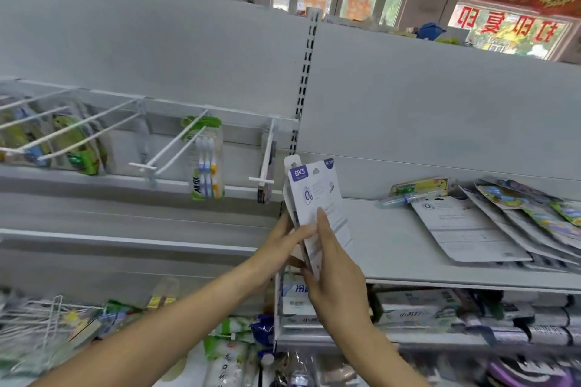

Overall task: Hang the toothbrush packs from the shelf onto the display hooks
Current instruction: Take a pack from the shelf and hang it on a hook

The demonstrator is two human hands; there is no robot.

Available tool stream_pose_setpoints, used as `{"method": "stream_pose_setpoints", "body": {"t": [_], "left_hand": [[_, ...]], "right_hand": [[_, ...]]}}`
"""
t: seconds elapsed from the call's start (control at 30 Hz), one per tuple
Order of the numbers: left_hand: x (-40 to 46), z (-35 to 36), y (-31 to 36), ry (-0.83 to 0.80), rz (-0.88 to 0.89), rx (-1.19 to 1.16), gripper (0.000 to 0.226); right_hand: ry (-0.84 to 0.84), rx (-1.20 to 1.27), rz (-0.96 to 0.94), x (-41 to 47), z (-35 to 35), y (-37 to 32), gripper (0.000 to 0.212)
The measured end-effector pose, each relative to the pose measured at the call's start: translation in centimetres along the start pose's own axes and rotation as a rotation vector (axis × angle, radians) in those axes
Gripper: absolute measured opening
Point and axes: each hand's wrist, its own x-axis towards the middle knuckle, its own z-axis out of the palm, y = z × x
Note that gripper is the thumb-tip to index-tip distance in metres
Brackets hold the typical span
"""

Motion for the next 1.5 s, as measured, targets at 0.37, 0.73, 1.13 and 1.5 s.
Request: {"method": "stream_pose_setpoints", "body": {"t": [0.37, 0.73, 1.13, 1.5], "left_hand": [[-2.1, -2.1, -0.3, 0.062, 0.099, -0.021, 0.042], [-6.1, -3.8, -1.1, 0.324, 0.080, 0.099, 0.029], [-14.3, -14.4, -3.2, 0.573, -0.019, 0.067, 0.024], [-21.7, -31.3, 0.3, 0.606, 0.024, 0.141, 0.022]], "right_hand": [[0.112, 0.671, 0.096, -2.2, -0.9, -2.0, 0.059], [0.114, 0.889, 0.239, -4.0, -3.2, -0.9, 0.022], [0.003, 0.841, 0.350, -4.5, 3.9, -4.8, 0.009], [0.029, 0.808, 0.294, -2.4, 12.8, -17.8, 0.008]]}}
